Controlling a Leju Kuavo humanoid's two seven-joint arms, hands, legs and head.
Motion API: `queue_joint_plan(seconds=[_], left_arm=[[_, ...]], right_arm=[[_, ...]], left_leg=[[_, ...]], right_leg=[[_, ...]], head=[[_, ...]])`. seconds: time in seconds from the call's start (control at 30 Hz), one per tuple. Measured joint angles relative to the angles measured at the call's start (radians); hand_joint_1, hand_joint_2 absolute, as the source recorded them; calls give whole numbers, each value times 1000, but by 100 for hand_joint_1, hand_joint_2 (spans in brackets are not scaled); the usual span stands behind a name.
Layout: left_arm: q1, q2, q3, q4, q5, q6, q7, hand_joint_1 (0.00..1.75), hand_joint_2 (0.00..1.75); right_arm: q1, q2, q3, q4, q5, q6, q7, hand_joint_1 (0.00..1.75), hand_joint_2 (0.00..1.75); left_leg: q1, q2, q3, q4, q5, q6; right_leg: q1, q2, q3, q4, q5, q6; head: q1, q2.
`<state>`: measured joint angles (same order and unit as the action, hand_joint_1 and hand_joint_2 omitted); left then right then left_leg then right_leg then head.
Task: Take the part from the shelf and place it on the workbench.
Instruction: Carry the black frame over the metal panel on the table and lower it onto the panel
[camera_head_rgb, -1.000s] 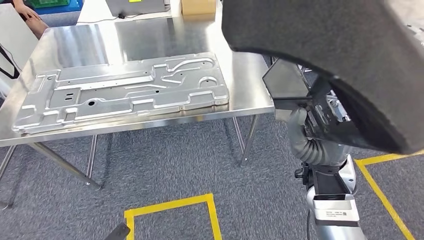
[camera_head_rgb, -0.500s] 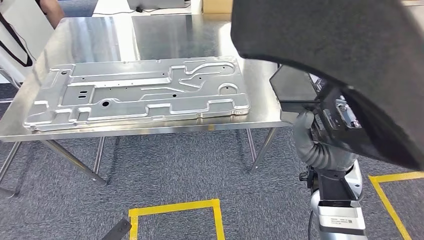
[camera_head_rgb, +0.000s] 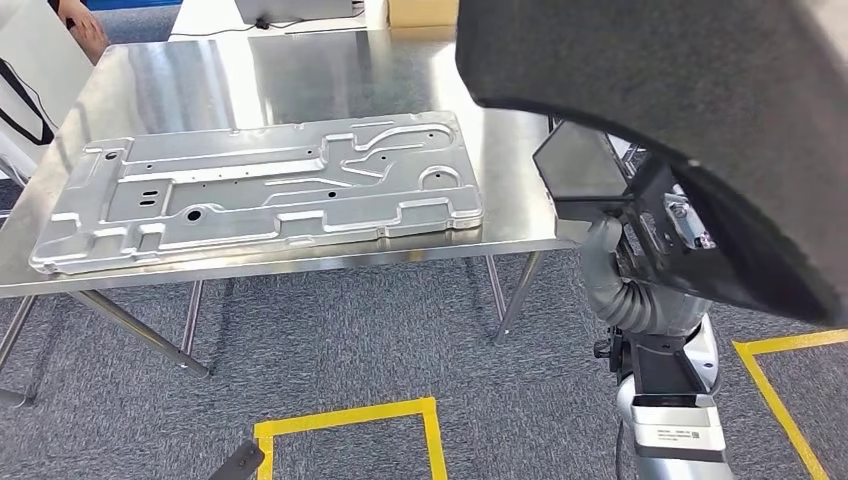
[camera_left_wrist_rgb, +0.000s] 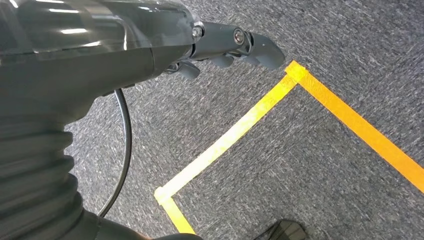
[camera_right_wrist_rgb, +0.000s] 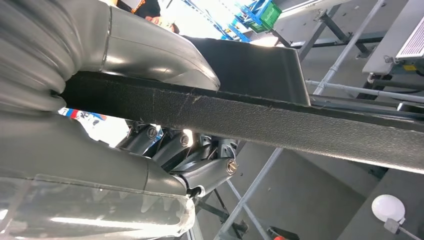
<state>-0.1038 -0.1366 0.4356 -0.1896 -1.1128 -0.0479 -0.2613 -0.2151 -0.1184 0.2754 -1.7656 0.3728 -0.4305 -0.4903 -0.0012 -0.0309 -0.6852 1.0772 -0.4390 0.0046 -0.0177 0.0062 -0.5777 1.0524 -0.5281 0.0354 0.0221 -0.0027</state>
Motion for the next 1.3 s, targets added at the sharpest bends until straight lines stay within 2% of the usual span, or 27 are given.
queue_joint_plan(seconds=[0.1,0.13,0.2,0.27,0.3,0.33,0.37,0.4,0.43,0.5,0.6,0.67,0.7,0.77,0.8,0.83,0.87,0.93,0.97,1.0,1.1,1.13,1.17,1.2,1.27,1.3], left_arm=[[0,0,0,0,-1,0,0,0,175],[0,0,0,0,-1,0,0,0,175],[0,0,0,0,-1,0,0,0,175],[0,0,1,0,-1,1,0,0,175],[0,0,1,0,-1,1,0,0,175],[0,0,1,0,-1,1,0,0,175],[1,0,1,0,-1,1,0,0,175],[1,0,1,0,-1,1,0,0,175],[1,0,1,0,-1,2,0,0,175],[1,0,1,0,-1,3,0,0,175],[1,0,0,0,-1,4,0,0,175],[1,-1,-1,0,-1,4,0,0,175],[0,-2,-1,0,-1,4,-1,0,175],[2,-1,-1,0,-1,4,0,0,175],[3,-1,-1,0,-1,4,0,0,175],[4,-1,-1,0,-1,4,0,0,175],[4,-1,-1,0,-1,4,-1,0,175],[4,-1,-1,0,-1,4,-1,0,175],[4,0,-1,0,-1,4,-1,0,175],[4,0,-1,1,-1,3,-1,0,175],[5,0,0,1,-1,2,-2,0,175],[4,0,0,1,-1,1,-2,0,175],[4,0,0,0,-1,1,-2,0,175],[3,0,0,0,-1,1,-2,0,175],[3,0,1,0,-1,2,-2,0,175],[3,0,1,0,-1,1,-2,0,175]], right_arm=[[0,0,0,-1,0,-1,1,175,175],[-1,0,0,-2,1,-2,1,175,175],[-2,0,0,-2,1,-2,1,175,175],[-1,-1,0,-2,1,-2,1,175,175],[1,-1,0,-2,1,-2,1,175,175],[2,-1,0,-2,1,-2,2,175,175],[3,-1,0,-2,1,-2,2,175,175],[3,-1,0,-2,1,-2,2,175,175],[2,-1,0,-2,1,-2,2,175,175],[2,-1,0,-2,1,-2,2,175,175],[2,-1,0,-2,2,-2,3,175,175],[0,0,0,-3,3,-2,3,175,175],[0,1,0,-3,3,-2,3,175,175],[0,1,0,-3,4,-2,3,175,175],[0,1,0,-3,4,-2,3,175,175],[0,1,0,-3,5,-2,4,175,175],[0,2,0,-3,6,-2,4,175,175],[0,3,0,-3,8,-2,5,175,175],[-1,3,0,-3,8,-2,5,175,175],[-2,3,1,-3,9,-2,5,175,175],[-5,3,2,-3,11,-3,7,175,175],[-6,3,2,-3,12,-3,7,175,175],[-7,3,2,-3,12,-4,7,175,175],[-7,3,2,-3,13,-4,7,175,175],[-7,3,2,-3,13,-5,7,175,175],[-6,3,2,-3,14,-5,8,175,175]], left_leg=[[5,1,14,-13,-4,8],[8,1,23,-16,-5,11],[13,3,35,-19,-8,15],[15,3,37,-18,-11,15],[16,3,38,-18,-13,14],[17,3,40,-18,-15,11],[20,2,44,-18,-18,8],[22,1,48,-17,-22,2],[24,0,52,-17,-25,-3],[24,0,56,-18,-28,-16],[22,3,64,-13,-31,-31],[23,12,50,34,-52,-35],[23,17,28,85,-74,-36],[22,20,-41,211,-121,-37],[22,20,-69,251,-129,-38],[23,21,-82,256,-119,-38],[24,22,-76,223,-90,-38],[26,25,-35,98,-15,-39],[25,27,-20,47,3,-38],[22,29,-12,19,11,-35],[16,27,-6,10,-1,-15],[17,25,0,8,-6,-7],[18,24,8,5,-10,-1],[19,22,17,2,-15,4],[17,20,32,0,-29,12],[14,18,40,0,-36,15]], right_leg=[[1,0,16,8,3,6],[1,1,12,24,-7,9],[-1,0,-29,106,-53,14],[-3,0,-96,216,-101,19],[-4,0,-118,243,-105,20],[-5,0,-123,235,-89,21],[-6,0,-110,194,-56,22],[-6,0,-84,127,-13,23],[-6,0,-61,64,15,23],[-1,1,-36,-6,36,14],[-1,0,-22,-13,35,-10],[-5,-1,-2,-16,29,-23],[-5,-2,7,-17,24,-29],[-4,-4,21,-17,13,-35],[-4,-4,28,-17,7,-36],[-5,-4,36,-17,0,-36],[-6,-3,47,-17,-9,-34],[-8,-3,70,-16,-28,-26],[-8,-3,78,-16,-37,-19],[-7,-3,83,-16,-45,-12],[-4,-4,91,-17,-51,6],[-5,-5,85,0,-48,11],[-4,-5,65,34,-48,13],[-4,-4,30,89,-56,14],[-3,-4,-61,214,-98,15],[-3,-4,-101,255,-117,14]], head=[[1,0],[2,0],[8,0],[14,0],[16,0],[17,0],[18,0],[20,0],[22,0],[26,0],[17,0],[7,0],[3,0],[-4,0],[-5,0],[-6,0],[-7,0],[-10,0],[-12,0],[-13,0],[-9,0],[-8,0],[-6,0],[-2,0],[7,0],[10,0]])
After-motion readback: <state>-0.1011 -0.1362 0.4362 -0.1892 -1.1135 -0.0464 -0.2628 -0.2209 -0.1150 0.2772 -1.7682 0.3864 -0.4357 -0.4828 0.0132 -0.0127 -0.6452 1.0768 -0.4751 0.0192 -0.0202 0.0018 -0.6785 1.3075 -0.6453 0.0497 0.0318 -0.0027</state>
